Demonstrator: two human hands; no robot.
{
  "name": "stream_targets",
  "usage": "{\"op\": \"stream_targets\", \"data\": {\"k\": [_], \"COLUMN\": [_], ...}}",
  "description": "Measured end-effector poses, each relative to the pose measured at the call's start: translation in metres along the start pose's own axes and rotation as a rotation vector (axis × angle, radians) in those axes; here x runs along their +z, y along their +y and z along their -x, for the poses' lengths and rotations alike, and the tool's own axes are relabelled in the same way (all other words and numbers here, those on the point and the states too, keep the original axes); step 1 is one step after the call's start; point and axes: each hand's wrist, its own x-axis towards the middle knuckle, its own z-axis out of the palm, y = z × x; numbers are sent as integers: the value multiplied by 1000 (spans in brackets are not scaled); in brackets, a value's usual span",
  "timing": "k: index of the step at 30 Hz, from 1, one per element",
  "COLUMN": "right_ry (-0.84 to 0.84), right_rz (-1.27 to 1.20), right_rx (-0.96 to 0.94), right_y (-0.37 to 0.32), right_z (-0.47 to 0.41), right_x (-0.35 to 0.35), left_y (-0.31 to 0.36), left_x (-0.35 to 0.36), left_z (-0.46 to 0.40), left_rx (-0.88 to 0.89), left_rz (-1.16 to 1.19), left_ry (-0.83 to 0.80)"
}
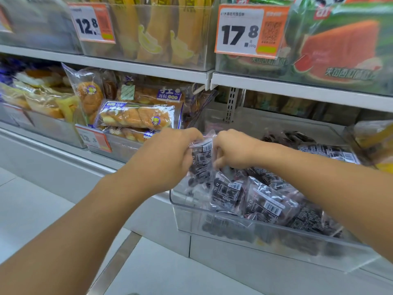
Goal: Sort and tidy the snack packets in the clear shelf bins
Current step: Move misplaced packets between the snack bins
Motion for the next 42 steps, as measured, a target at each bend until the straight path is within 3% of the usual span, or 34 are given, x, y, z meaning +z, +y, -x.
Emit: {"op": "stream_targets", "data": {"k": [2, 5, 11, 15, 21, 24, 28, 31, 36, 38, 40, 42], "right_ry": [-17, 86, 269, 55, -363, -362, -319, -302, -483, -364, -101, -9], "right_rz": [110, 228, 68, -348, -345, -433, -259, -202, -289, -280, -323, -299], "right_rx": [-8, -3, 49, 81, 98, 129, 74, 70, 84, 74, 85, 61], "right_y": [0, 0, 13, 22, 7, -1, -7, -8, -4, 3, 12, 14], "right_z": [0, 1, 4, 11, 19, 15, 3, 0, 4, 10, 14, 13], "right_x": [-2, -1, 12, -12, -28, -19, -11, -7, -17, -34, -45, -45], "left_y": [-6, -7, -2, 6, 19, 16, 11, 8, 3, 6, 9, 10], "left_x": [4, 9, 17, 13, 28, 35, 36, 35, 33, 33, 32, 31], "left_z": [-1, -3, -13, -23, -37, -40, -41, -40, -36, -33, -31, -30], "left_rx": [19, 51, 60, -46, -13, 6, 21, 13, 11, 9, 7, 5], "left_rz": [52, 86, 107, -167, -335, -408, -467, -439, -395, -410, -429, -435], "left_ry": [43, 121, 201, 109, -86, -161, -222, -178, -132, -169, -205, -229]}}
